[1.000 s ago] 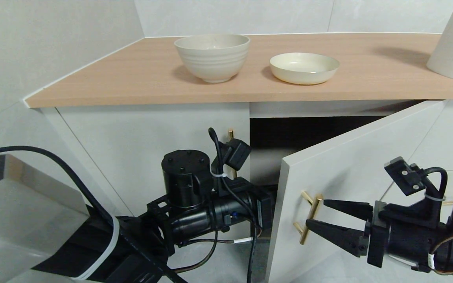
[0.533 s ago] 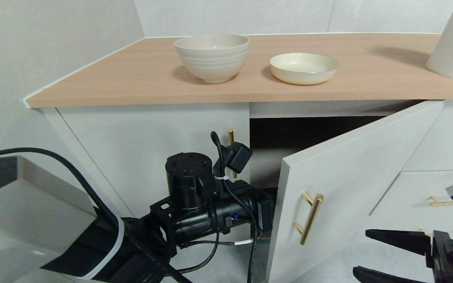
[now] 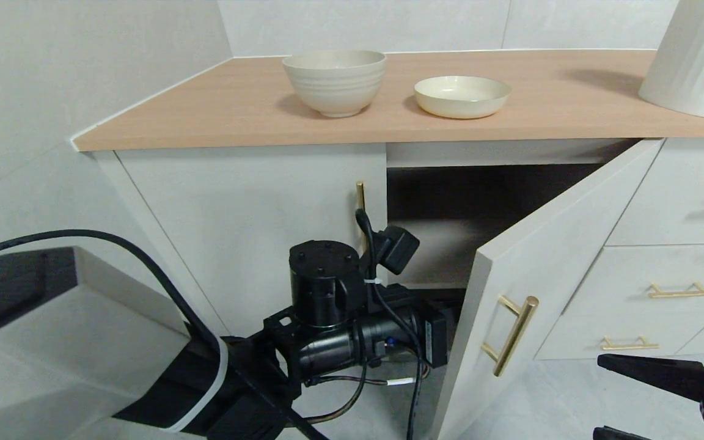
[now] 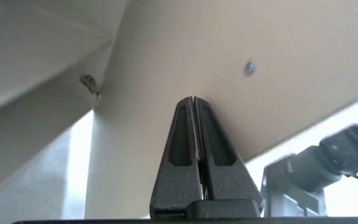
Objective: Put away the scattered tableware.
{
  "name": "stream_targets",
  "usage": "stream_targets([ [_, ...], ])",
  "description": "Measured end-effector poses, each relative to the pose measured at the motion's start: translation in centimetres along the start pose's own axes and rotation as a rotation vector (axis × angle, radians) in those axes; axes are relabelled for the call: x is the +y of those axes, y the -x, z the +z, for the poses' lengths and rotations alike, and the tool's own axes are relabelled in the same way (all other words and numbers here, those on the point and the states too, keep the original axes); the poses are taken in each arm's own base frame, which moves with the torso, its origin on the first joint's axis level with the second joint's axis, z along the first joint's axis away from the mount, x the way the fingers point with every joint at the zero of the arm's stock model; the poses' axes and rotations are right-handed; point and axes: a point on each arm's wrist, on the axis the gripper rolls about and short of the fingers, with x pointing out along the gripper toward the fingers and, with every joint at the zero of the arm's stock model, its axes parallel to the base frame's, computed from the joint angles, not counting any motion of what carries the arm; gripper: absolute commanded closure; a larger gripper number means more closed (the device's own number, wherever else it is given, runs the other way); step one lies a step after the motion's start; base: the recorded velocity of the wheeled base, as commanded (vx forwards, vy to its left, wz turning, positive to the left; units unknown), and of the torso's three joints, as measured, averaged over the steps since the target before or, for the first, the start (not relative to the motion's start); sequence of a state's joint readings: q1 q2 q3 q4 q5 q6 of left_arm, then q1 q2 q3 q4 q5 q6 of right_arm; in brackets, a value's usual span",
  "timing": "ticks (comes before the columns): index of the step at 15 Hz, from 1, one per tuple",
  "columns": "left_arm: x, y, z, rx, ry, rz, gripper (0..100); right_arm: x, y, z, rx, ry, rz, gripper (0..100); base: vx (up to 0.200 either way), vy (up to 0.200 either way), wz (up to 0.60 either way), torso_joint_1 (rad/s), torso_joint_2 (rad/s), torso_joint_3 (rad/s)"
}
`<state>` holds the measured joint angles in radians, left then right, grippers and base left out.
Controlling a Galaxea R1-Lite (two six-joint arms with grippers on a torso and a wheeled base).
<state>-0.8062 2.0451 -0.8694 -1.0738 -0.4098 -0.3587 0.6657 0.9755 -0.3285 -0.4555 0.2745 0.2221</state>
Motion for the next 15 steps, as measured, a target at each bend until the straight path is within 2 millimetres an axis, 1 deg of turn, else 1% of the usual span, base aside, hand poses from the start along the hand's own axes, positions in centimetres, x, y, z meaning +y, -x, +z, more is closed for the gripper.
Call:
stream_targets([
  [4,0.8,-1.6,0.1,0.017,0.009,0.013,100,0.1,0.4,0.0,-0.007,0.022,0.002,0,0.000,0.000,0.00,0.000,0.00,0.000],
  [10,1.0,-2.3,0.3,0.018,0.009,0.013,100,0.4,0.6,0.1,-0.010,0.027,0.021,0,-0.200,0.000,0.00,0.004,0.00,0.002],
  [12,1.0,-2.5,0.4,0.028,0.013,0.009,100,0.5,0.7,0.0,-0.009,0.029,0.024,0,0.000,0.000,0.00,0.000,0.00,0.000],
  [15,1.5,-3.6,0.6,0.022,0.010,0.010,100,0.5,0.8,0.0,-0.011,0.030,0.027,0,0.000,0.000,0.00,0.000,0.00,0.000],
])
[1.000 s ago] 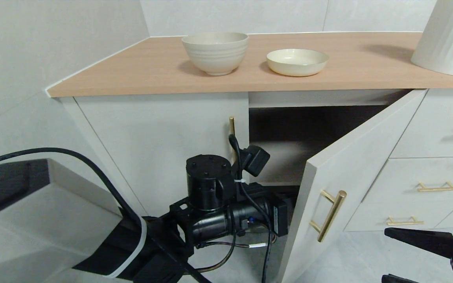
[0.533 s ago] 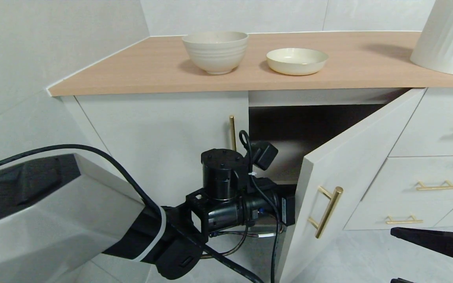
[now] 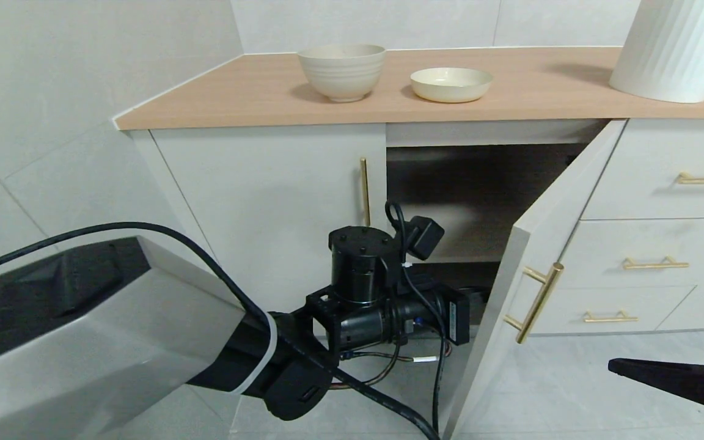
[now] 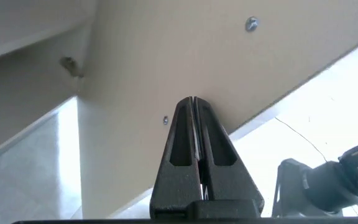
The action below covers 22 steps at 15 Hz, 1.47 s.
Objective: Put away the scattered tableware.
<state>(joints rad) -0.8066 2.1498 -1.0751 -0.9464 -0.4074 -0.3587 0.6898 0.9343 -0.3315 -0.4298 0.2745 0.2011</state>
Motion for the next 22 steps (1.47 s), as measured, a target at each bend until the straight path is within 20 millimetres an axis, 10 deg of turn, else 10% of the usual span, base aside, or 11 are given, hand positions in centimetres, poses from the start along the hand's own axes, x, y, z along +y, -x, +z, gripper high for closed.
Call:
stream_targets([
  [7,0.2,-1.2,-0.6,0.005,0.000,0.001,100,0.2,0.0,0.0,0.004,0.009,0.026,0,0.000,0.000,0.00,0.000,0.00,0.000],
  [18,-8.7,-4.7,-3.1,0.081,-0.030,-0.180,100,0.8,0.5,0.1,-0.002,0.052,0.152,0,0.000,0.000,0.00,0.000,0.00,0.000],
  [22,-8.9,-4.2,-2.2,0.036,-0.034,-0.118,100,0.9,0.7,0.1,-0.006,0.054,0.152,0,0.000,0.000,0.00,0.000,0.00,0.000],
])
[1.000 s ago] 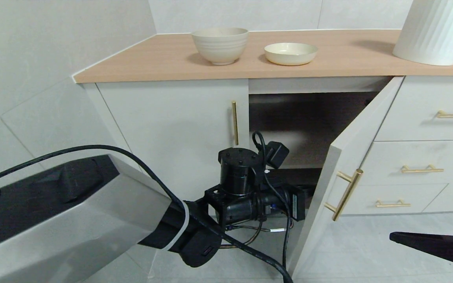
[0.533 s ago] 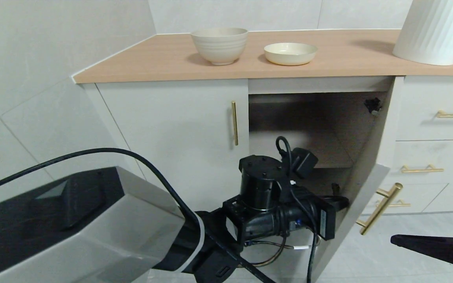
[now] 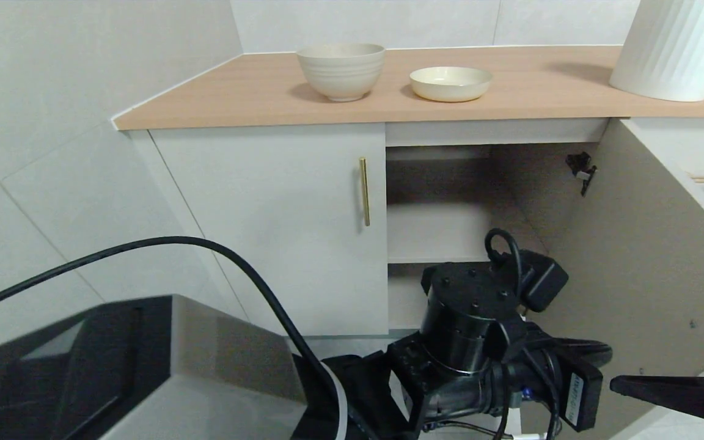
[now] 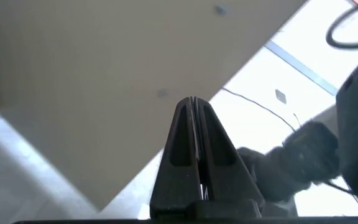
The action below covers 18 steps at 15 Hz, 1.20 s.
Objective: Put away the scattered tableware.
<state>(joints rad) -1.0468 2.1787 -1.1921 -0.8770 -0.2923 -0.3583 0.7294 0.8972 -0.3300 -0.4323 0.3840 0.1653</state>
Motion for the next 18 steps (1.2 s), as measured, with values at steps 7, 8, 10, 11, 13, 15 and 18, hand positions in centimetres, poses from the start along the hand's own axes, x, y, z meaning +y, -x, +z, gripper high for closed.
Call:
stream_targets([
  [7,5.1,8.0,4.5,-0.071,0.010,0.232,100,-0.8,-1.3,0.5,0.021,-0.017,-0.078,0,0.000,0.000,0.00,0.000,0.00,0.000],
  [8,5.4,10.0,5.4,-0.075,0.017,0.279,100,-1.0,-2.0,0.8,0.028,-0.022,-0.090,0,0.000,0.000,0.00,0.000,0.00,0.000],
  [10,5.4,14.9,7.5,-0.088,0.037,0.382,100,-2.0,-3.8,2.5,0.025,-0.028,-0.138,0,0.000,0.000,0.00,0.000,0.00,0.000],
  [11,5.1,17.3,8.3,-0.093,0.048,0.429,100,-2.7,-4.7,3.4,0.018,-0.030,-0.176,0,0.000,0.000,0.00,0.000,0.00,0.000],
  [13,4.0,22.1,9.6,-0.108,0.069,0.520,100,-4.5,-6.9,5.5,-0.009,-0.031,-0.322,0,0.000,0.000,0.00,0.000,0.00,0.000],
  [15,2.9,26.4,10.4,-0.141,0.081,0.610,100,-6.3,-9.2,7.2,-0.035,-0.030,-0.451,0,0.000,0.000,0.00,0.000,0.00,0.000],
  [18,0.9,30.6,10.9,-0.203,0.074,0.692,100,-7.7,-11.5,9.4,-0.036,-0.036,-0.528,0,0.000,0.000,0.00,0.000,0.00,0.000],
])
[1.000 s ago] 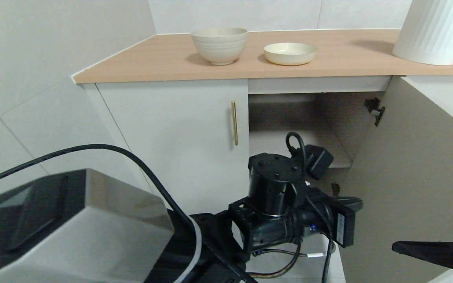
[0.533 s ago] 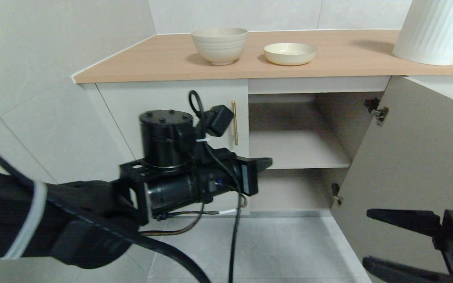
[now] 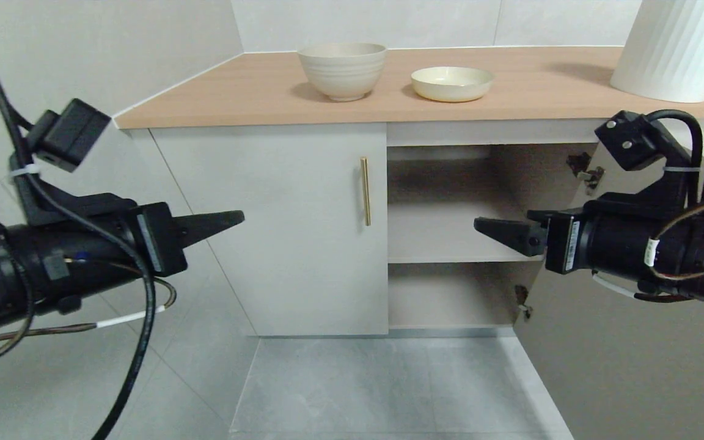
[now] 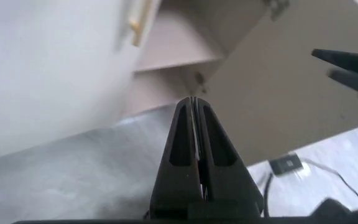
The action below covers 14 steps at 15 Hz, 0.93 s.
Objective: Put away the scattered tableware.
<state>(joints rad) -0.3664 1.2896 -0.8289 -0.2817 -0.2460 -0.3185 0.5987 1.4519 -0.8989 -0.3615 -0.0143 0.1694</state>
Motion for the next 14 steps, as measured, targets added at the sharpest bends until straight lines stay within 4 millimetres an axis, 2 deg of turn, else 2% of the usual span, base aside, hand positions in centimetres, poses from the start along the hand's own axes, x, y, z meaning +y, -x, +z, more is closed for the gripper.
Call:
stream_targets([
  [1,0.0,1.0,0.3,-0.021,-0.002,0.009,100,-0.1,-0.2,0.0,0.028,-0.009,-0.021,0,0.000,0.000,0.00,0.000,0.00,0.000],
  [2,0.1,1.8,0.5,-0.042,-0.003,0.017,0,-0.2,-0.3,0.1,0.032,-0.013,-0.056,0,0.000,0.000,0.00,0.000,0.00,0.000],
  [5,-0.1,3.1,1.6,-0.119,-0.018,0.019,0,-0.4,0.6,0.2,0.055,-0.010,-0.152,0,0.000,0.000,0.00,0.000,0.00,0.000],
  [10,0.1,3.7,2.3,-0.193,-0.042,0.066,0,-0.3,3.9,1.2,0.114,-0.011,-0.185,0,0.000,0.000,0.00,0.000,0.00,0.000],
  [14,0.2,3.7,2.3,-0.194,-0.041,0.070,0,-0.1,4.8,2.2,0.071,-0.033,-0.177,0,0.000,0.000,0.00,0.000,0.00,0.000],
])
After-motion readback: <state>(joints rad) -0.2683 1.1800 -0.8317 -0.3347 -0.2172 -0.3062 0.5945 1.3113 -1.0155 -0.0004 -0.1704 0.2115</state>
